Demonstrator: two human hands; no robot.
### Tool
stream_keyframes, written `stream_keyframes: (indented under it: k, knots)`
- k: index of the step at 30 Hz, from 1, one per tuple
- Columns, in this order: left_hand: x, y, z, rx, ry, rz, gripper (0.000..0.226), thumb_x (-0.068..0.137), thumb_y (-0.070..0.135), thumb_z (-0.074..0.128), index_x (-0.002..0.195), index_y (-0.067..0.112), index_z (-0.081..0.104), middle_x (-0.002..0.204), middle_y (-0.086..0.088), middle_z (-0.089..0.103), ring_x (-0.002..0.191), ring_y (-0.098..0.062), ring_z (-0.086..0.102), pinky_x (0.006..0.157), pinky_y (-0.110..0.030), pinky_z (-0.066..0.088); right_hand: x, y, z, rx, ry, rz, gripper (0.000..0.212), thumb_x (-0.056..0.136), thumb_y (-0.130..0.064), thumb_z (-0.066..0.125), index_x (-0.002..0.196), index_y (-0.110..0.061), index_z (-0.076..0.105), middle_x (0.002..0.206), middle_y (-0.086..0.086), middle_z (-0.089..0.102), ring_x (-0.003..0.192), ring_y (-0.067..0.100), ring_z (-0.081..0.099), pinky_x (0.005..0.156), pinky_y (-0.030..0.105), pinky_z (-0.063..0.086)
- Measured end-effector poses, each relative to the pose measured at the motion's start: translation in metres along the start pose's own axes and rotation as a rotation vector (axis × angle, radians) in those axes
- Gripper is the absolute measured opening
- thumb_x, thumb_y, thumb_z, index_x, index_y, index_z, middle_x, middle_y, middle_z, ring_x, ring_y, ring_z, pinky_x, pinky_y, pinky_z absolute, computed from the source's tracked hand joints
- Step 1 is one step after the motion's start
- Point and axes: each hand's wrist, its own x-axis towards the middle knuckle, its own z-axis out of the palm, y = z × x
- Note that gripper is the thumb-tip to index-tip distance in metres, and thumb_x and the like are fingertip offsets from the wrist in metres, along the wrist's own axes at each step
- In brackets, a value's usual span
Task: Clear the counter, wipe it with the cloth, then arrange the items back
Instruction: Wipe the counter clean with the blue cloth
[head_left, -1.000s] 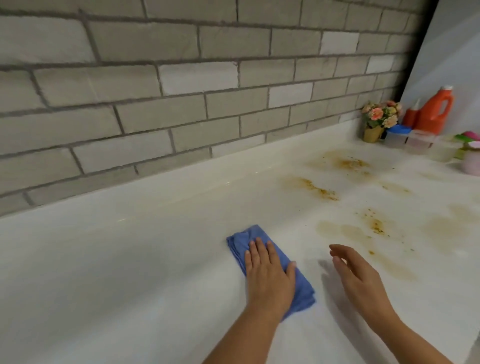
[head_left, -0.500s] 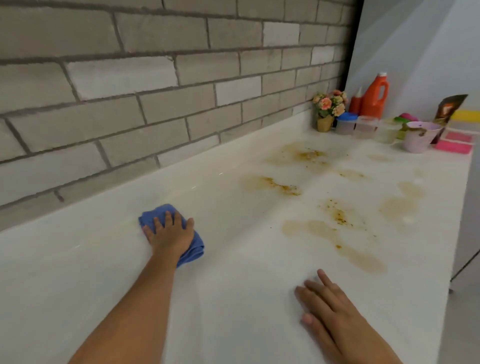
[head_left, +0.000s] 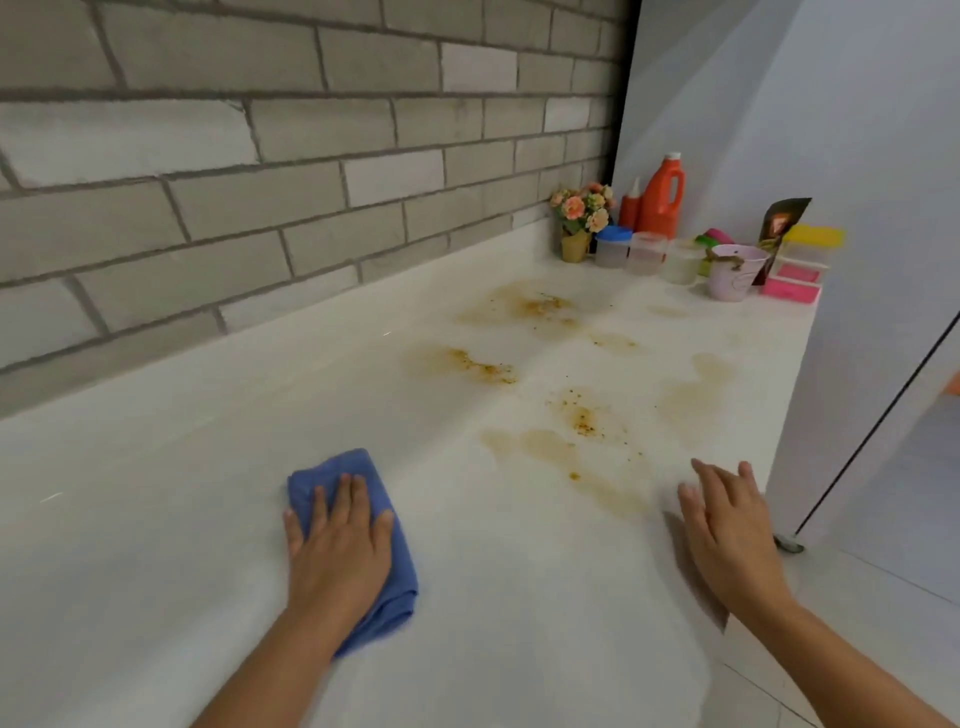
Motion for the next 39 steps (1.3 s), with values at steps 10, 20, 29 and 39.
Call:
stream_keyframes:
  k: [10,20,29,39]
  knots:
    - [0.101,0.078,-0.008,-0.089,-0.087,0.006,0.057,0.101,0.039,0.011,0.15,0.01,0.006,0.159,-0.004,-0.001,0.146,-0.026,0.0,0.118,-0.048,-0.003,0.024,0.022,0.014,-0.072,-0.032,0.093,0.055,0.098,-0.04,0.022,0.148,-0.017,0.023,0.151,0.012,0.027,0.146,0.025,0.004,0.118,0.04,0.0]
    - [-0.063,0.121,0.002,-0.099,-0.102,0.324,0.1,0.065,0.075,-0.029,0.149,0.025,-0.006,0.156,0.012,-0.013,0.142,-0.006,-0.017,0.113,-0.033,-0.017,0.033,0.032,0.002,0.006,-0.018,0.028,0.06,0.096,-0.048,0.015,0.145,-0.016,0.028,0.128,0.015,0.046,0.127,0.029,0.036,0.107,0.038,0.027]
    - [0.063,0.079,-0.002,-0.075,-0.078,-0.17,0.056,0.101,0.038,0.016,0.151,0.013,0.005,0.159,0.0,0.0,0.146,-0.024,0.0,0.116,-0.052,-0.002,0.076,0.044,0.011,0.143,0.095,0.088,0.05,0.099,-0.038,0.025,0.146,-0.02,0.026,0.14,0.013,0.035,0.132,0.028,0.032,0.109,0.041,0.028]
    - [-0.011,0.224,0.006,-0.117,-0.145,0.302,0.055,0.101,0.04,0.012,0.15,0.02,-0.004,0.158,0.005,-0.011,0.145,-0.015,-0.014,0.115,-0.038,-0.014,0.076,0.044,0.007,0.131,0.057,0.089,0.05,0.1,-0.039,0.022,0.146,-0.018,0.027,0.147,0.015,0.029,0.138,0.03,0.024,0.113,0.044,0.024]
